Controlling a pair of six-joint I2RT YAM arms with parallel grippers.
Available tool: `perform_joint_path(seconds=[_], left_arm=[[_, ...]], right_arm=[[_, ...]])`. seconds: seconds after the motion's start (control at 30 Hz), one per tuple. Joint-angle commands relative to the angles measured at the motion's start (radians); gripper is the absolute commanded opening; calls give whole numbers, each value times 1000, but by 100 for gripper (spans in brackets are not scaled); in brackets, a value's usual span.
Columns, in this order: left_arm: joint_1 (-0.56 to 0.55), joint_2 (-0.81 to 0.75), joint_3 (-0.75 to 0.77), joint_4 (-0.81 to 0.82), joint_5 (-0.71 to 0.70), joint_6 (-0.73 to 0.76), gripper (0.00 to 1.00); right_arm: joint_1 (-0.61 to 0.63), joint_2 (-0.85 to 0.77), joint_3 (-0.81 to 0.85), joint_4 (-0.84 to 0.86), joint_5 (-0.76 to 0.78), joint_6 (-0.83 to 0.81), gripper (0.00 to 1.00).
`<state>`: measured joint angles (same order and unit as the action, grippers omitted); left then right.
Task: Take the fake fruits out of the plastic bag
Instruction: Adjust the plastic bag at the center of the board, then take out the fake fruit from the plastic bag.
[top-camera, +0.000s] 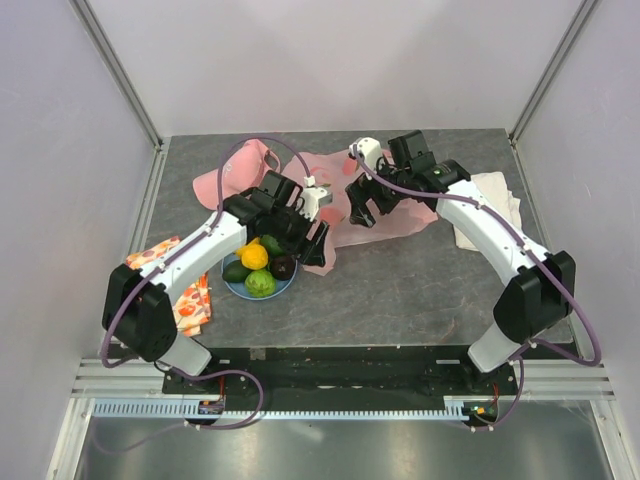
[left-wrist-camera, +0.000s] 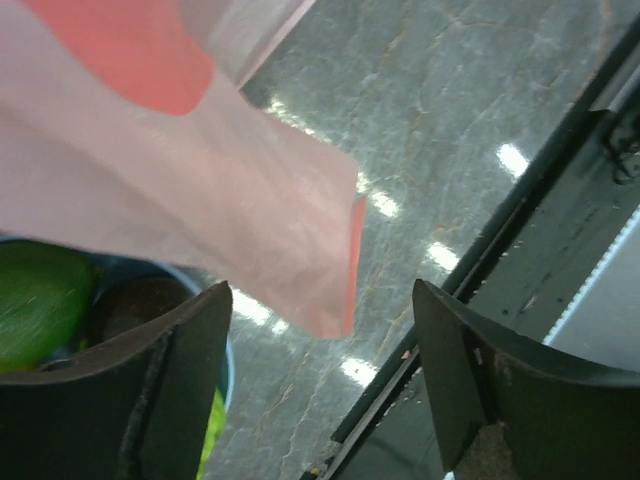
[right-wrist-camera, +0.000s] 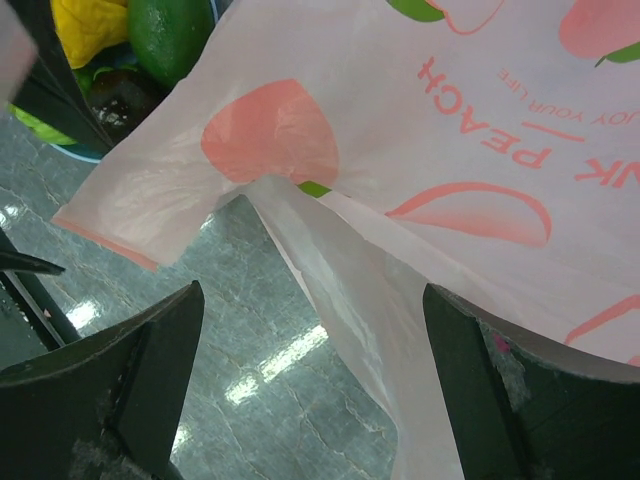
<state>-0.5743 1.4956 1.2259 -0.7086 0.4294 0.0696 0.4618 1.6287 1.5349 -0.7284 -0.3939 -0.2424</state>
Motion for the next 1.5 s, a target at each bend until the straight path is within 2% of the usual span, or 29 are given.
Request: perform_joint_path(seconds=[0.0, 0.03, 0.07, 0.13, 0.2, 0.23, 0.33, 0.4, 0.43, 0.53, 0.57, 0.6, 0.73, 0.8, 1.0, 1.17, 1.33, 1.37, 1.47], left_arm=[[-2, 44, 50, 47, 173, -62, 73], [-2, 58, 55, 57, 211, -60, 70], [-2, 69, 58, 72, 212, -94, 62], [1, 92, 70, 69, 180, -83, 51], [14, 101, 95, 60, 171, -71, 12], [19, 97, 104, 57, 158, -73, 2], [51, 62, 141, 49, 169, -50, 2], [88, 49, 174, 50, 215, -59, 2], [100, 43, 187, 54, 241, -60, 2], [137, 66, 251, 73, 325, -103, 2], [143, 72, 288, 81, 368, -108, 2], [146, 80, 306, 86, 388, -113, 2], [146, 98, 366, 123, 463, -169, 2], [146, 98, 374, 141, 488, -194, 2], [146, 91, 369, 158, 557, -217, 2], [166, 72, 354, 155, 565, -221, 2], [198, 66, 322, 147, 568, -221, 2], [209, 69, 316, 146, 572, -221, 2], [225, 90, 314, 146, 600, -223, 2]], right_arm=[[-2, -26, -24, 50, -31, 15, 98], [-3, -12, -19, 49, -30, 15, 98], [-2, -6, -15, 49, -31, 11, 96], [-3, 11, 1, 44, -7, 2, 89], [-8, 16, 11, 43, 16, 3, 84], [-11, 17, 14, 44, 30, 5, 83], [-20, 11, 4, 44, 7, -12, 75], [-20, 0, -13, 40, -29, -34, 67], [-22, 0, -18, 38, -86, -46, 64], [-23, -3, -38, 26, -155, -95, 51], [-20, -1, -42, 21, -157, -113, 41], [-17, 11, -44, 18, -155, -123, 40], [-15, 60, -32, 7, -111, -181, 41], [-15, 103, -9, 20, -36, -186, 42], [-18, 243, 91, 96, 145, -121, 43], [-32, 361, 198, 115, 176, -43, 45], [-37, 427, 244, 191, 269, 11, 62], [-35, 451, 257, 207, 286, 20, 70], [-37, 502, 284, 260, 344, 34, 79]])
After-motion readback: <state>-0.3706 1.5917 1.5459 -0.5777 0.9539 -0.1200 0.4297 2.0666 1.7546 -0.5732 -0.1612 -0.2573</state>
